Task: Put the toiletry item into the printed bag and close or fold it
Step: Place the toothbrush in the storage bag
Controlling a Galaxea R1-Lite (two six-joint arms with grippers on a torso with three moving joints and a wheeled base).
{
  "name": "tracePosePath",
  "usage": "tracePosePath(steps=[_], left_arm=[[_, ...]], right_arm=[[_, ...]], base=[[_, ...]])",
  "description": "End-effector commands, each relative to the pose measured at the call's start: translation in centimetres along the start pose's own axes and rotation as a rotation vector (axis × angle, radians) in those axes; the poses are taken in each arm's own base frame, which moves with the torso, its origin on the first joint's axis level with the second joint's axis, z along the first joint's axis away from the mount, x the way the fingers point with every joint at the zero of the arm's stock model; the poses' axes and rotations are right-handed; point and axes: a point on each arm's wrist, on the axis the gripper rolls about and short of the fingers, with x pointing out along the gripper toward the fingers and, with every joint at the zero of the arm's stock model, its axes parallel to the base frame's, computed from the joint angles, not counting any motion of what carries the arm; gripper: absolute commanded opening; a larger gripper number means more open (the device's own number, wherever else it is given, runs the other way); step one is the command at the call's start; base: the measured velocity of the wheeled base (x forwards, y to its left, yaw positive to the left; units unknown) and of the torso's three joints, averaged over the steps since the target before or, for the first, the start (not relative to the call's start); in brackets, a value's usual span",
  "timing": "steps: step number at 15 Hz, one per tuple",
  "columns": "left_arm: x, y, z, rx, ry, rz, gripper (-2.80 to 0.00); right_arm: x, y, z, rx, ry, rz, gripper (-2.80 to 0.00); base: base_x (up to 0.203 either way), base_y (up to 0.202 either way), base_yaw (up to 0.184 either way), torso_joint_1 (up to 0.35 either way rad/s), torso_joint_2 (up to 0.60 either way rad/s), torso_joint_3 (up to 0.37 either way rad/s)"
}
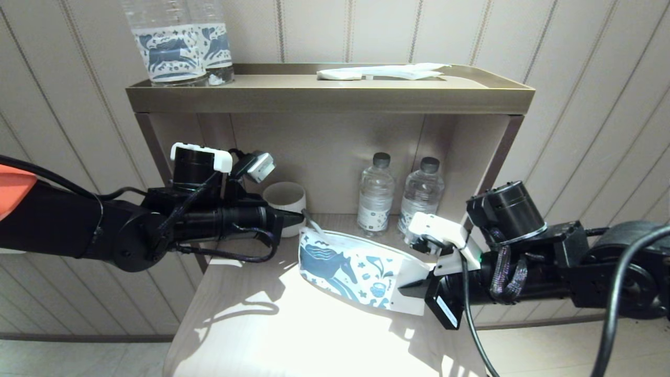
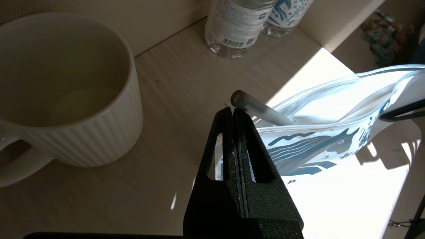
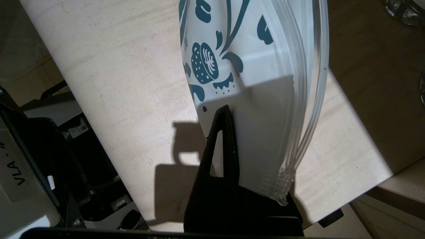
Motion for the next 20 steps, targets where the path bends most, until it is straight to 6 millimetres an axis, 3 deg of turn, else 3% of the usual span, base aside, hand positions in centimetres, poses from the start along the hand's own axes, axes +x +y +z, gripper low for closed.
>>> tracePosePath(steps=[1,7,14,20], left_arm=[[-0.2,-0.1,-0.3,-0.003,0.007,-0.003,-2.80],[-0.7,0.3,0.3,0.005,-0.015,0.055,-2.80],[0.3,1.6,0.7,-0.004,-0.010,0.073,-2.80],[0.7,1.0,1.0,0.000,0.002,0.052,-2.80]], right_arm=[[-0.2,0.2,0.1,-0.008,-0.008,0.005,-2.80],[-0.5,0.5,0.2,-0.016,-0.015,0.007,-2.80],[-0.6,0.8,0.2,-0.021,-0.016,0.013,-2.80],[-0.5,0.7,0.2,-0.020,-0.013,0.014,-2.80]], base=[[0.000,0.000,0.000,0.000,0.00,0.000],[0.000,0.000,0.000,0.000,0.00,0.000],[0.000,0.000,0.000,0.000,0.00,0.000],[0.000,0.000,0.000,0.000,0.00,0.000]])
